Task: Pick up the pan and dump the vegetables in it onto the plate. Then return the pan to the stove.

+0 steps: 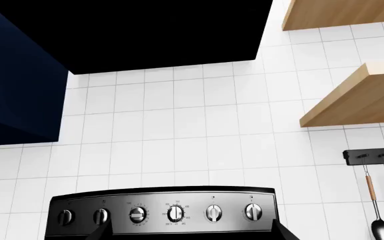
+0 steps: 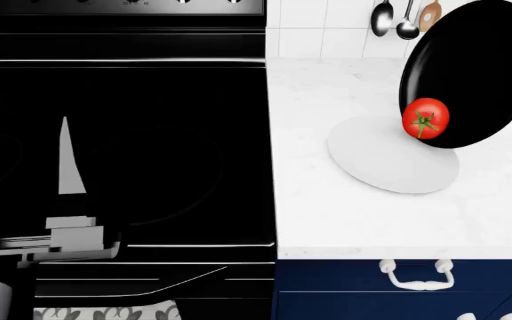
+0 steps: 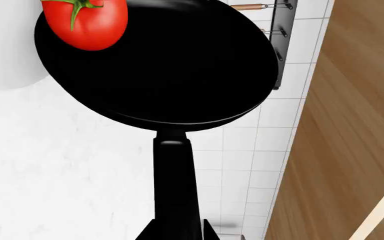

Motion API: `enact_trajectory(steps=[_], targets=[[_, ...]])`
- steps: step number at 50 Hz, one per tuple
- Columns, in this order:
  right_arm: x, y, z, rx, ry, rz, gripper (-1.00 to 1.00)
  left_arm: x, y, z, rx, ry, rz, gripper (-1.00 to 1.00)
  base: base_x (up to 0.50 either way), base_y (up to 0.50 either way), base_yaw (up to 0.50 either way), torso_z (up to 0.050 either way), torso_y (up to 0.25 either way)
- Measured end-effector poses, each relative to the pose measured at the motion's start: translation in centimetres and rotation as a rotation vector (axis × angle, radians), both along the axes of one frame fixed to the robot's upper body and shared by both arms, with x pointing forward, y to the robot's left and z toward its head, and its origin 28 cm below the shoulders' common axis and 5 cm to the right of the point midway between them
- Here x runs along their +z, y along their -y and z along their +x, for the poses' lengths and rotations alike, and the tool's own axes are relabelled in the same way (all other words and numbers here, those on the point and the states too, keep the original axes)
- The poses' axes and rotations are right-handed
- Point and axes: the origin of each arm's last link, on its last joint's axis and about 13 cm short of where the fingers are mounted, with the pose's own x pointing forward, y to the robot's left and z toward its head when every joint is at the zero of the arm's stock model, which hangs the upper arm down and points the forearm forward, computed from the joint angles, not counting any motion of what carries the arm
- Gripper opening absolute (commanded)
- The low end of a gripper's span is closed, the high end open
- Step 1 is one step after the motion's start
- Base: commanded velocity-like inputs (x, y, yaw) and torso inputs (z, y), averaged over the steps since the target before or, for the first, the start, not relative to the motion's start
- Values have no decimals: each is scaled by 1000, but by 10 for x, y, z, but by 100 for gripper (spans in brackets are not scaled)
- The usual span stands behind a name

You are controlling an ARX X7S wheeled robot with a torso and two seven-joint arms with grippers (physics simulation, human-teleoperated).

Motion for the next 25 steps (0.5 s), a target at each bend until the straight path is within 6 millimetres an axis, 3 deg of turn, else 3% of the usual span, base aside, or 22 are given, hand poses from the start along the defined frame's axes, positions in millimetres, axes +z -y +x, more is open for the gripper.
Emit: enact_trajectory(steps=[25], targets=[[8,-1,4,23,8,-124,-100,0,0,0,2,0,-1,100,0,0,0,1,2]])
